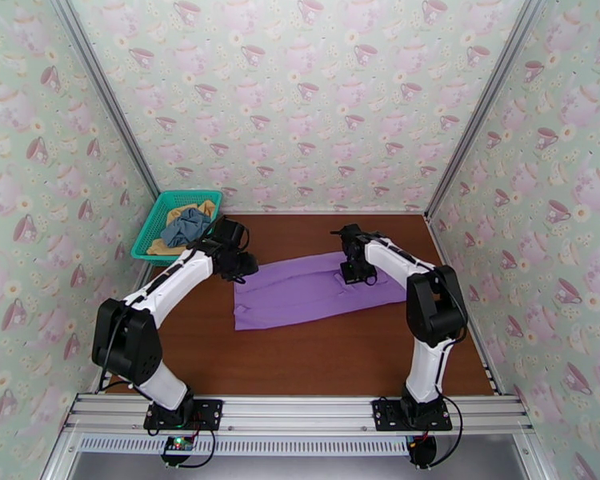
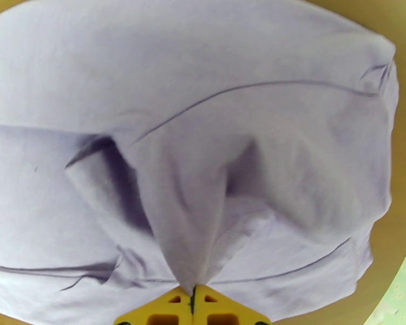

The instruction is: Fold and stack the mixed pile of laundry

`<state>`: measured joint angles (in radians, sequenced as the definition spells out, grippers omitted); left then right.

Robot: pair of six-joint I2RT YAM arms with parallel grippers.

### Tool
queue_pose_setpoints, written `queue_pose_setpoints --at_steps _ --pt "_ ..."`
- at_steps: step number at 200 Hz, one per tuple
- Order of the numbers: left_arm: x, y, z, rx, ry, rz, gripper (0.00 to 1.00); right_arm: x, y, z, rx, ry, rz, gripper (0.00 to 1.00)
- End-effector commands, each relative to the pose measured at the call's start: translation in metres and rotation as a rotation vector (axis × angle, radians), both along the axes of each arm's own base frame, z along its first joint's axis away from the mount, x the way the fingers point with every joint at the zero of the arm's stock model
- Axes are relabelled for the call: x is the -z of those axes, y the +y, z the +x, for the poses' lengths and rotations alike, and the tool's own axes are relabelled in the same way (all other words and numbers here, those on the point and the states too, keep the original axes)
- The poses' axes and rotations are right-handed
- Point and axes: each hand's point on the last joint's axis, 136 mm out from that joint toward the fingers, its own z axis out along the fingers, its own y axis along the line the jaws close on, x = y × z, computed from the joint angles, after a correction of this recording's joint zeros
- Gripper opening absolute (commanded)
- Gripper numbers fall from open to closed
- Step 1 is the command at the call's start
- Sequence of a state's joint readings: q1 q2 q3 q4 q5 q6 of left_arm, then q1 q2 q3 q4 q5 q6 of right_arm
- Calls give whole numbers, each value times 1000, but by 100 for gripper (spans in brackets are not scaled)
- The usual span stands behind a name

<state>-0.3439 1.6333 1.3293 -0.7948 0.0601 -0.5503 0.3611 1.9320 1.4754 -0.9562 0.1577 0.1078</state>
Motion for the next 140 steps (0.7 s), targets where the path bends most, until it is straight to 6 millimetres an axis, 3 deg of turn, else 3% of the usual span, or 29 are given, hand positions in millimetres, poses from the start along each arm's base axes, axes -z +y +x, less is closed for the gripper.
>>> queue_pose_setpoints --at_steps 1,32,57,77,104,119,140 --pt "-5 -4 2 3 -20 -26 49 1 5 -11 24 40 10 0" --pt "-2 -5 2 2 -14 -29 49 -11 4 -11 20 29 5 0" --pt "2 -6 1 3 -9 -37 49 -9 2 -16 17 50 -8 0" --pt "4 -7 1 3 -4 -38 54 0 1 -19 17 75 -23 21" --pt "3 -5 1 2 -5 -32 62 -3 4 -21 29 49 7 38" --pt "4 -2 -1 -5 -2 -17 62 -17 7 -18 44 -4 44 43" --pt "12 7 -5 -31 19 17 58 -38 15 -21 73 -62 129 42"
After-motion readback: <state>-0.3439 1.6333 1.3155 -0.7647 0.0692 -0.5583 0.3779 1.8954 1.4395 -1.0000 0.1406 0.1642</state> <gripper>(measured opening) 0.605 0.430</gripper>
